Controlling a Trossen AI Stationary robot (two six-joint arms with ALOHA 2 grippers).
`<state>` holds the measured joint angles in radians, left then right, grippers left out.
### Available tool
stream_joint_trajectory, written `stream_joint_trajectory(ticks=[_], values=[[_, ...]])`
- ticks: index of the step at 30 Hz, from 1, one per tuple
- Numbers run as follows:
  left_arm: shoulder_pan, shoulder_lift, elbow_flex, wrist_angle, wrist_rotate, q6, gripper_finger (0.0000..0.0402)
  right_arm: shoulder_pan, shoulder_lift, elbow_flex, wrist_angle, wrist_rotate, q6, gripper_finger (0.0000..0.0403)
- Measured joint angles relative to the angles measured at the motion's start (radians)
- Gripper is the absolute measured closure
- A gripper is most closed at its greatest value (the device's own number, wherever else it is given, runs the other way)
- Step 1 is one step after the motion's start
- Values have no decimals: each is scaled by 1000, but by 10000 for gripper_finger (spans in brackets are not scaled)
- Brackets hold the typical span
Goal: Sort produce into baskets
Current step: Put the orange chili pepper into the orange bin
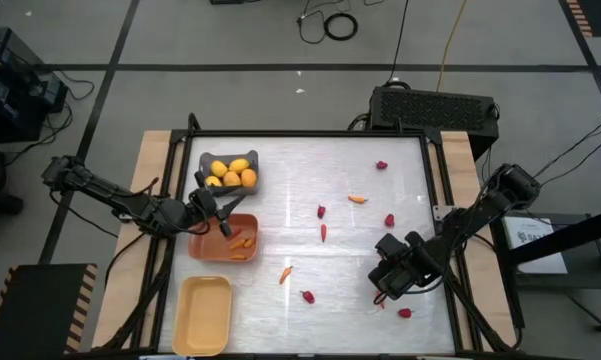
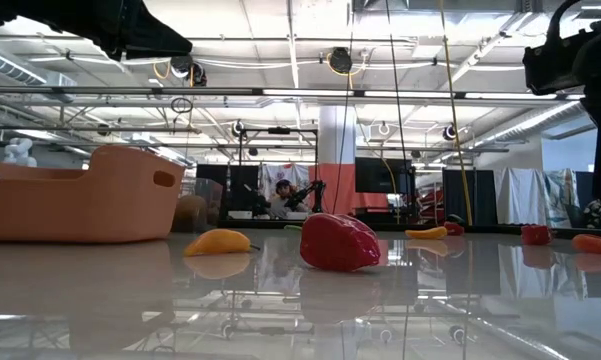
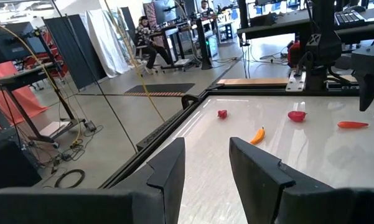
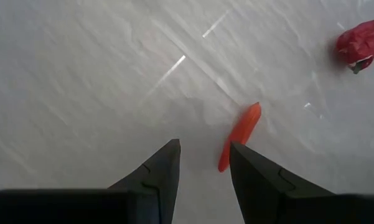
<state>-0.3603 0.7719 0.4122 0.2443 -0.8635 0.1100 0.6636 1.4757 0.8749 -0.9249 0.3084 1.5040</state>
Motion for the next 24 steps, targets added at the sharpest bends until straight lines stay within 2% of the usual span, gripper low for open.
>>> stream_joint_trajectory(ticks=[7, 14, 19, 24], values=[[0, 0, 0, 0, 0, 0, 267, 0, 0, -10, 5, 0, 2, 273], [0, 0, 0, 0, 0, 0, 267, 0, 0, -106, 45, 0, 101, 273], [0, 0, 0, 0, 0, 0, 267, 0, 0, -152, 137, -4, 107, 273], [0, 0, 0, 0, 0, 0, 267, 0, 0, -180, 138, -23, 147, 273]])
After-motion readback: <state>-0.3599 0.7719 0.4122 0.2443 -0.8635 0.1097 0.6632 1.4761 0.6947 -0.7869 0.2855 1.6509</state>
